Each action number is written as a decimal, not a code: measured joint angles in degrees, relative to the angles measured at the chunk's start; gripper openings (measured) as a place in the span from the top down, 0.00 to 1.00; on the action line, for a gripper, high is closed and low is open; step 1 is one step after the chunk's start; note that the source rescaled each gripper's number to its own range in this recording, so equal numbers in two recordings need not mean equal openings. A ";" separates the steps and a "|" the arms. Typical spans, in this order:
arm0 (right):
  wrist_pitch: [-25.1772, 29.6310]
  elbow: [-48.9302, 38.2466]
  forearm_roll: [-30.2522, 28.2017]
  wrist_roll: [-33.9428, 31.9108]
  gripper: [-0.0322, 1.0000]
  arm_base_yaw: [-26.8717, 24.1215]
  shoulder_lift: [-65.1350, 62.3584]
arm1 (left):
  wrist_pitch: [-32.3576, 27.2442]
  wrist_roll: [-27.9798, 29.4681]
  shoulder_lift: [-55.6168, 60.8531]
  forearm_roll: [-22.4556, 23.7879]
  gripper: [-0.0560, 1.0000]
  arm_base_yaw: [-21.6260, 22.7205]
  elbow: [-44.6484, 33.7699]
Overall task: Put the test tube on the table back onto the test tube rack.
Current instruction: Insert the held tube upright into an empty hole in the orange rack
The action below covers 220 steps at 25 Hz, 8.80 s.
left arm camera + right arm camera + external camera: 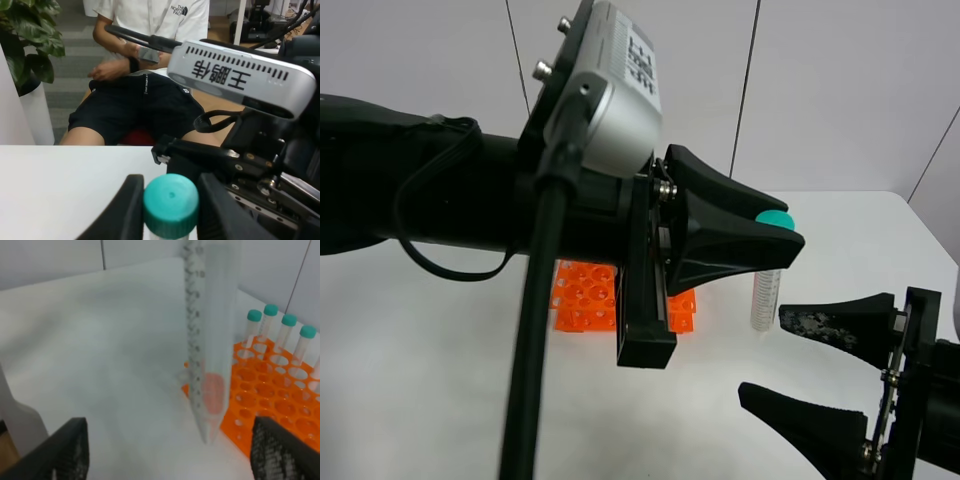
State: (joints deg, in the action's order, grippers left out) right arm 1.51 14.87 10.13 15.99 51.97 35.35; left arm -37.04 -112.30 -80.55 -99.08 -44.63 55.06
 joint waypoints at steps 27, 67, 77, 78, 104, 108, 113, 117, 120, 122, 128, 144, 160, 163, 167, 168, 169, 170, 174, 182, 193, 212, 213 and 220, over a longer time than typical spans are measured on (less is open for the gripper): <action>35.42 8.12 -32.56 -31.02 0.27 -24.51 0.00 | 2.15 0.00 0.00 0.00 0.95 0.06 0.00; 41.68 41.86 -9.52 -21.75 0.38 -52.50 40.95 | 2.15 1.31 0.00 0.05 0.95 0.06 0.00; 45.65 42.73 -7.58 -15.33 0.38 -58.36 43.40 | 2.32 1.31 0.00 0.05 0.95 0.06 0.00; 45.82 42.73 -7.58 -15.29 0.38 -58.36 43.40 | 2.32 1.31 0.00 0.05 0.95 0.06 0.00; 68.10 41.77 -10.13 -15.99 0.38 -58.43 8.01 | 2.43 1.31 0.00 0.00 0.95 0.06 0.00; 68.20 37.58 -10.13 -15.99 0.38 -58.43 2.31 | 2.43 1.31 0.00 0.00 0.95 0.06 0.00; 68.34 25.69 -10.13 -15.44 0.38 -58.43 -7.42 | 2.43 1.31 0.00 0.00 0.95 0.06 0.00; 67.93 20.03 -10.13 -15.39 0.38 -58.20 -11.36 | 2.48 1.31 0.00 0.00 0.95 0.06 0.00; 67.74 18.23 -9.29 -15.39 0.38 -57.61 -13.95 | 2.48 1.31 0.00 0.06 0.95 0.06 0.00; 66.82 17.73 -9.25 -15.39 0.38 -57.61 -15.40 | 2.48 1.31 0.00 0.31 0.95 0.06 0.00; 64.60 17.67 -8.98 -15.44 0.38 -57.61 -16.72 | 2.48 1.31 0.00 0.79 0.95 0.06 0.00; 57.79 13.64 -8.79 -15.61 0.38 -51.49 -35.15 | 2.48 1.31 0.00 0.99 0.95 0.06 0.00; 57.47 13.44 -9.78 -15.99 0.38 -51.33 -35.71 | 2.48 1.31 0.00 0.99 0.95 0.06 0.00; 57.45 13.44 -9.73 -15.99 0.38 -51.33 -35.71 | 2.48 1.31 0.00 0.99 0.95 0.06 0.00; 57.45 13.44 -9.73 -15.99 0.38 -51.33 -35.71 | 2.49 1.31 0.00 0.99 0.95 0.06 0.00; 57.45 13.44 -9.73 -15.99 0.38 -51.33 -35.71 | 2.49 1.31 0.00 0.99 0.95 0.06 0.00; 57.45 13.44 -9.73 -15.99 0.38 -51.33 -35.71 | 2.49 1.31 0.00 0.99 0.95 0.06 0.00; 57.45 13.44 -9.73 -15.99 0.38 -51.33 -35.71 | 2.49 1.31 0.00 0.99 0.95 0.06 0.00; 57.45 13.44 -9.73 -15.99 0.38 -51.33 -35.71 | 2.49 1.31 0.00 0.99 0.95 0.06 0.00; 57.45 13.44 -9.73 -15.99 0.38 -51.33 -35.71 | 8.06 1.69 0.00 4.17 0.95 0.06 0.00; 57.40 13.44 -9.73 -15.99 0.38 -51.33 -35.71 | 38.70 43.42 -0.04 41.07 0.95 -3.25 0.00; 57.40 13.44 -9.73 -15.99 0.38 -51.33 -35.71 | 50.72 115.34 -7.40 103.67 0.95 14.15 -1.09; 57.40 13.44 -9.73 -15.99 0.38 -51.33 -35.71 | 51.14 115.42 -9.05 103.67 0.95 14.70 -1.09; 57.40 13.44 -9.73 -15.99 0.38 -51.33 -35.71 | 58.49 115.42 -17.09 103.67 0.95 16.23 -1.09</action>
State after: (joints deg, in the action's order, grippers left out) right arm 58.91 28.32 0.40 0.00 0.64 -0.37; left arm 21.45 3.13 -97.64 4.59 -28.40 53.97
